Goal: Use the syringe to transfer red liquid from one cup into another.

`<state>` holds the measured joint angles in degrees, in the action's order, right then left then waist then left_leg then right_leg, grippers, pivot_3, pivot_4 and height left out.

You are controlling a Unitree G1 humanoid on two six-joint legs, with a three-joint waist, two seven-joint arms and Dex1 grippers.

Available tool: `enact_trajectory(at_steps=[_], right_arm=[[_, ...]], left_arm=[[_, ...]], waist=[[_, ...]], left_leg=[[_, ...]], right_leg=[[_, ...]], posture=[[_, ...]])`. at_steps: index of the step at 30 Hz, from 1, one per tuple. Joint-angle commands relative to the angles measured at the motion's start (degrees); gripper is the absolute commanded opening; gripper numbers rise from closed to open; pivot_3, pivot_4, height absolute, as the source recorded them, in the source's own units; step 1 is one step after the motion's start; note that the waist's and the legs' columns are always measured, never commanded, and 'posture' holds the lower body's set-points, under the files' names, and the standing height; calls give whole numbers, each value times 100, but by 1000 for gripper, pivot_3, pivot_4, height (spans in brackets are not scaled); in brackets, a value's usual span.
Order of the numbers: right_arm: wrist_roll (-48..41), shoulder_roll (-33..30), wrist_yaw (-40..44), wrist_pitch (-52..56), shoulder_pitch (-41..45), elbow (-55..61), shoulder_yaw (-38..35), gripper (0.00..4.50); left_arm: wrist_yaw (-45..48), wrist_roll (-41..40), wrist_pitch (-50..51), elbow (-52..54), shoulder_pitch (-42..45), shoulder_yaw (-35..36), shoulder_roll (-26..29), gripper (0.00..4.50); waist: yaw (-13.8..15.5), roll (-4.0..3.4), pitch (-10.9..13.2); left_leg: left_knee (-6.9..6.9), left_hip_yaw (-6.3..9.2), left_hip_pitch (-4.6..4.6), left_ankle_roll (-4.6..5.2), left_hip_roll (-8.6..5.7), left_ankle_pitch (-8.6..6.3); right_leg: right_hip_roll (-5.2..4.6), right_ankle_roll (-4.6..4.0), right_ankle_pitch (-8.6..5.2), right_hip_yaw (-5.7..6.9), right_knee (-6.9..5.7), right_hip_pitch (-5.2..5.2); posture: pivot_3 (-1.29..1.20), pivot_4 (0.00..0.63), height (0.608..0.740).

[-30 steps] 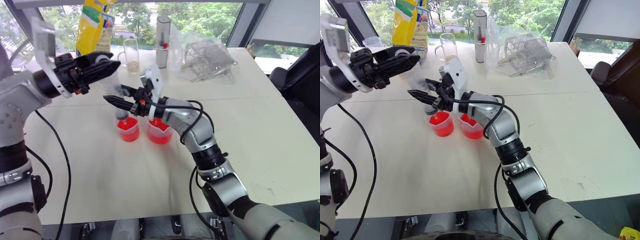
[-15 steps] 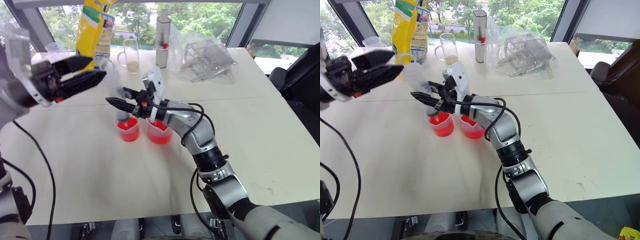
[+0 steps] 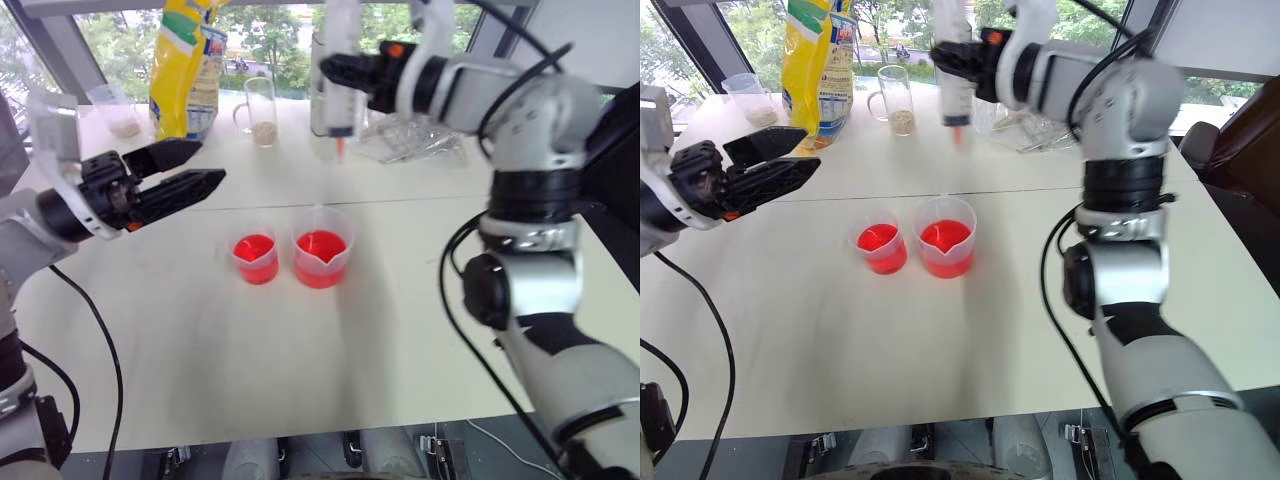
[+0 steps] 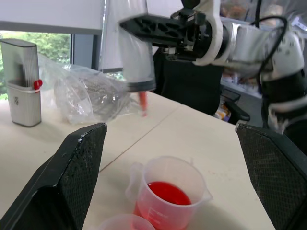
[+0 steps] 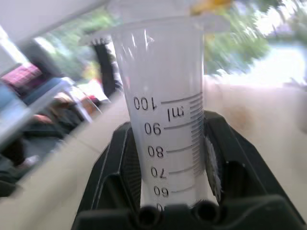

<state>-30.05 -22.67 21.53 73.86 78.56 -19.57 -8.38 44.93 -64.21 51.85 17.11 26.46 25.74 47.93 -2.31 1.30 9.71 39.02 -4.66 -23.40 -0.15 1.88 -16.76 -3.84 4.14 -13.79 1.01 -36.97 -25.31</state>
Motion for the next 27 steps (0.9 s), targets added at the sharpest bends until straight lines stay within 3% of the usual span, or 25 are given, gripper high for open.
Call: enact_trajectory(at_steps=[1,7,13,27], right_arm=[[-61,-551,248,1104,113,86,306,1370],[-334,-1285,534,1864,-865,401,1210,1370],[-432,-1414,406,1864,-1808,451,1364,1370],[-567,-1343,-62,1864,-2193,-53,1536,1370]], left_arm=[[86,114,-235,155,-79,-72,-40,4433],[-10,99,-348,216,-74,-202,-247,4433],[56,229,-452,291,-156,-295,-264,4433],[237,525,-528,548,-494,-533,-191,4433]], waist=[[-10,-2,1],[-16,-1,1],[-4,-4,2],[3,-1,1]], left_leg=[[-3,0,-1,2,1,-1],[-7,-6,-4,6,5,-3],[0,-9,-7,8,0,-4],[0,-7,-6,8,2,-4]], right_leg=[[2,0,0,0,4,0],[17,19,9,-7,10,-6],[17,23,11,-7,9,-5],[25,23,10,-6,9,-4]], posture=[[0,150,740],[0,150,740],[0,150,740],[0,150,740]])
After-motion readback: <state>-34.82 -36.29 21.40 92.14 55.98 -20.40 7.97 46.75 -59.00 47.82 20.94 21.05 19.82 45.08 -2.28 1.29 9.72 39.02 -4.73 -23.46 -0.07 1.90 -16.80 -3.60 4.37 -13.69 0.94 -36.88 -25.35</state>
